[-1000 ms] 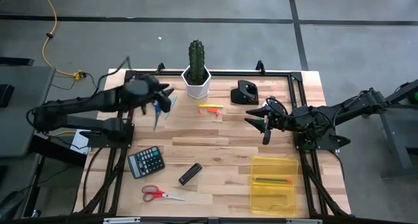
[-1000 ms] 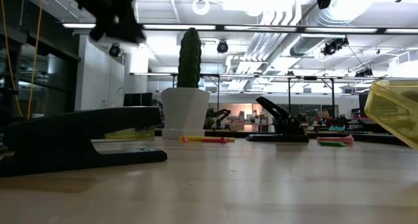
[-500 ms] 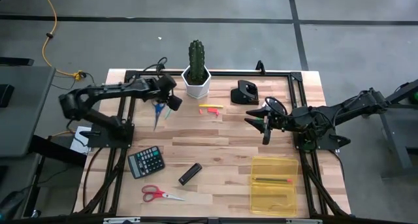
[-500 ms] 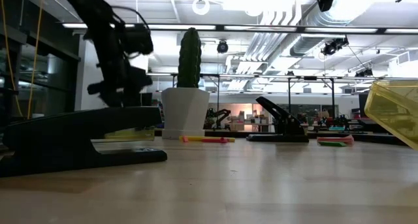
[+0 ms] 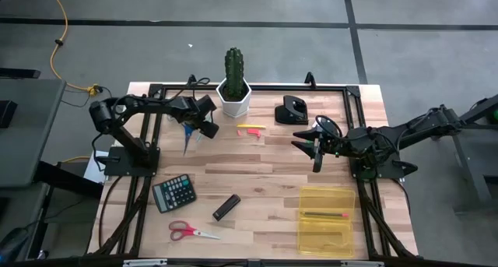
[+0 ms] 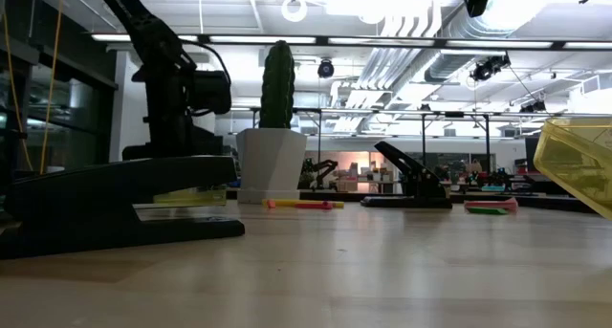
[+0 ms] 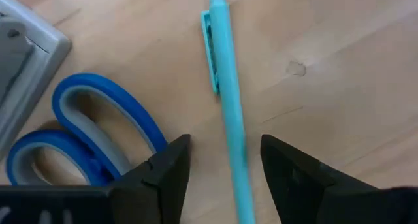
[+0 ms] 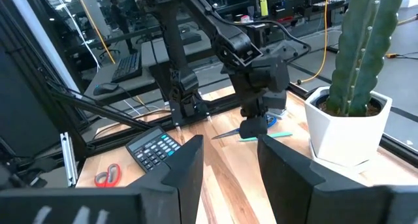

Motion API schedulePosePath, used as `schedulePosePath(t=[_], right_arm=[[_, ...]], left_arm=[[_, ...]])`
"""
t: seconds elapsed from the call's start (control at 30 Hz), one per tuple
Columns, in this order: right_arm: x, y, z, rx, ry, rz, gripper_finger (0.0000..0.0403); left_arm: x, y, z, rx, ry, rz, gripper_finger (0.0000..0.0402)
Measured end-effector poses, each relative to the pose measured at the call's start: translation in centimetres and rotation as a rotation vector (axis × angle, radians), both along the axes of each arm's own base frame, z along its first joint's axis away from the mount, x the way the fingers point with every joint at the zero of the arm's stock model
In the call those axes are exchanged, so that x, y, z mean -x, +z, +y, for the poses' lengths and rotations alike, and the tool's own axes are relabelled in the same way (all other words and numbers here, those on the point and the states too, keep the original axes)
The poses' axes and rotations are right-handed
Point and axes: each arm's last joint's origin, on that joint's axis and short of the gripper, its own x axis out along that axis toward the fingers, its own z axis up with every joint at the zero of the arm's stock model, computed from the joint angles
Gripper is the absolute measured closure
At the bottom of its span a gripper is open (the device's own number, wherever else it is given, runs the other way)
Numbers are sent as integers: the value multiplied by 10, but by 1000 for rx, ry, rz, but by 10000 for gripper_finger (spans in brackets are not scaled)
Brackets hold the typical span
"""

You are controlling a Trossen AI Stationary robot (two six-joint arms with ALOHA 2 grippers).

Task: Pack school essentials
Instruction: Put the light blue pen on the yellow supply box

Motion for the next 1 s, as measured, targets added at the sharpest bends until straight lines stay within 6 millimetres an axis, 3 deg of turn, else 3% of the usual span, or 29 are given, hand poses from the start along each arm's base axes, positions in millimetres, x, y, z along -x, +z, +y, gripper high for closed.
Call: schedulePosePath(t=[0.2, 0.47, 0.67, 0.8, 1.0], right_arm=[[0, 0, 0, 0, 0, 0, 265], [0, 0, 0, 2, 0, 1, 265], [0, -1, 0, 4, 0, 7, 265], [0, -1, 0, 4, 0, 8, 265], [0, -2, 0, 7, 1, 18, 265]], left_arm=[[-4, -5, -2, 12, -9, 15, 275], [-11, -7, -10, -4, -76, 36, 385], [-12, -3, -15, -20, -109, 34, 387], [-7, 14, -21, -9, -125, -28, 397], [2, 66, -38, -149, -168, -212, 399]])
